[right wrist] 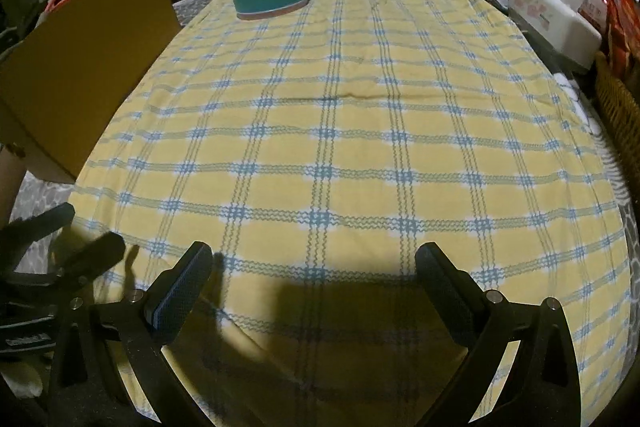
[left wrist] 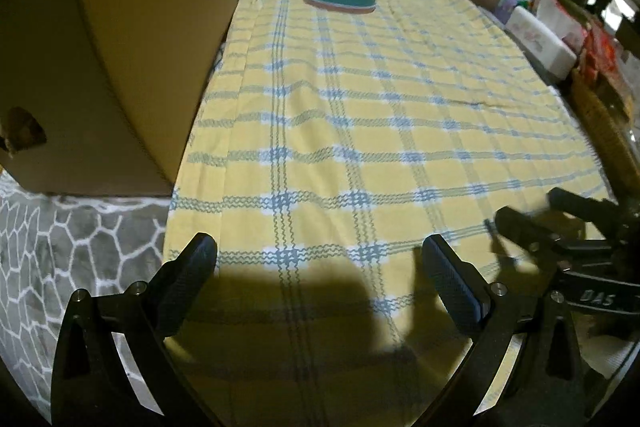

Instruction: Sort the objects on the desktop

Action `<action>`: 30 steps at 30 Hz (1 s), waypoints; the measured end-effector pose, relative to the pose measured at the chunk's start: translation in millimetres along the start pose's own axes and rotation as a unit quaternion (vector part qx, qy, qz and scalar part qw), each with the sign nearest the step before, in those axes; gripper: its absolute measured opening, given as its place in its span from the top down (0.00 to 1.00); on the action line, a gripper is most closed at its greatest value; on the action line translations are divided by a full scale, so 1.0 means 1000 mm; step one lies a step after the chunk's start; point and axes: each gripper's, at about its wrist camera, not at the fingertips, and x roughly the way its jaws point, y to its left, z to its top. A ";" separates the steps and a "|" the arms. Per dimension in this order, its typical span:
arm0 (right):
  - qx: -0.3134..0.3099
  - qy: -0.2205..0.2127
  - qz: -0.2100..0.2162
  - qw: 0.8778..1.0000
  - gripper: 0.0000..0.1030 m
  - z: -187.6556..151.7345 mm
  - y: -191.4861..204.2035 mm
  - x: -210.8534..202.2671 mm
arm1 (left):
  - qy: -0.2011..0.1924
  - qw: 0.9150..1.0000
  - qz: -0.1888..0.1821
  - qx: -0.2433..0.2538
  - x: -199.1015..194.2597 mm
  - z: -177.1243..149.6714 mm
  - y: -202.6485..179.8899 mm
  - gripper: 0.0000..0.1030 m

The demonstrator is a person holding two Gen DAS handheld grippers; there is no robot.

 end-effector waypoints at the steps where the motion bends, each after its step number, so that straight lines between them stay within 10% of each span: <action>1: 0.001 -0.002 -0.003 1.000 0.00 0.000 0.000 0.000 | -0.005 1.000 0.004 0.003 0.001 -0.001 0.000 0.00; 30: -0.029 -0.031 -0.041 0.998 0.00 -0.009 0.009 0.006 | -0.019 0.999 0.039 0.026 0.004 -0.008 -0.010 0.00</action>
